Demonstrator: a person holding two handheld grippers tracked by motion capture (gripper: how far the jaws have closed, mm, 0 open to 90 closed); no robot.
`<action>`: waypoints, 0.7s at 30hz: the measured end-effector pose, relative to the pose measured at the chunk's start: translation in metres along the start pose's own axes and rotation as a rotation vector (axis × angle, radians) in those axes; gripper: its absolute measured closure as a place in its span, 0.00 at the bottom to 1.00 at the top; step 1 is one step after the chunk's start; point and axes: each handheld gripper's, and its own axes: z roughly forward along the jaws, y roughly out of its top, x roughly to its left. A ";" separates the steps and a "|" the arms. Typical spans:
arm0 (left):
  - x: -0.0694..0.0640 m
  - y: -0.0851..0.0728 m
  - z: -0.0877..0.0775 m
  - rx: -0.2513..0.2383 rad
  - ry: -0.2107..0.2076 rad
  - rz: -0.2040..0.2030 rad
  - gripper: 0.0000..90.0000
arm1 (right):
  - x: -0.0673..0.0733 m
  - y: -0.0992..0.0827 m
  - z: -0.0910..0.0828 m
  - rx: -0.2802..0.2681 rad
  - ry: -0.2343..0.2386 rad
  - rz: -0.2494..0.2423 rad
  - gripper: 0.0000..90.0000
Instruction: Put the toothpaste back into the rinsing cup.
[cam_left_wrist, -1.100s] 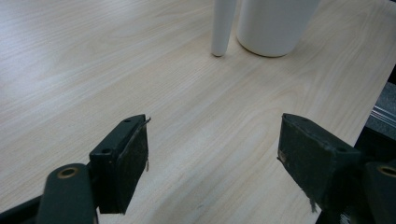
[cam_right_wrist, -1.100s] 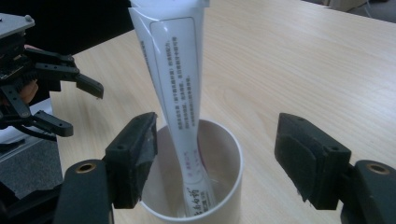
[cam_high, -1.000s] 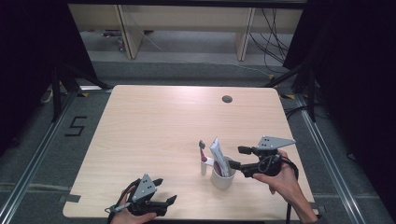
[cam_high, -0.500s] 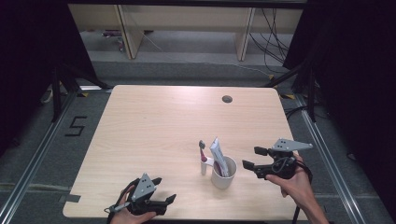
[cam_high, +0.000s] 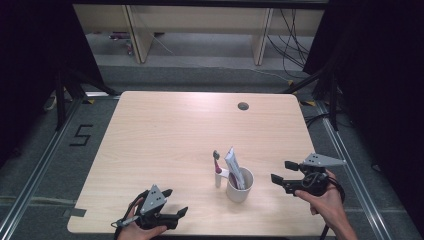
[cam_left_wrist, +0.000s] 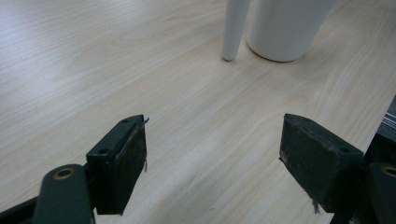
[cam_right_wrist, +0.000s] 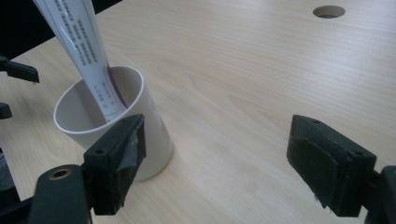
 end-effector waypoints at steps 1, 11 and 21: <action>0.000 0.000 0.000 -0.001 0.000 -0.002 0.25 | -0.001 -0.002 0.000 0.004 0.000 0.003 0.23; 0.001 0.000 0.000 0.002 0.003 0.003 0.25 | -0.009 -0.016 -0.003 0.015 -0.026 0.012 0.20; 0.001 -0.003 -0.001 -0.002 0.002 -0.001 0.25 | -0.008 -0.027 -0.007 0.038 -0.055 0.028 0.20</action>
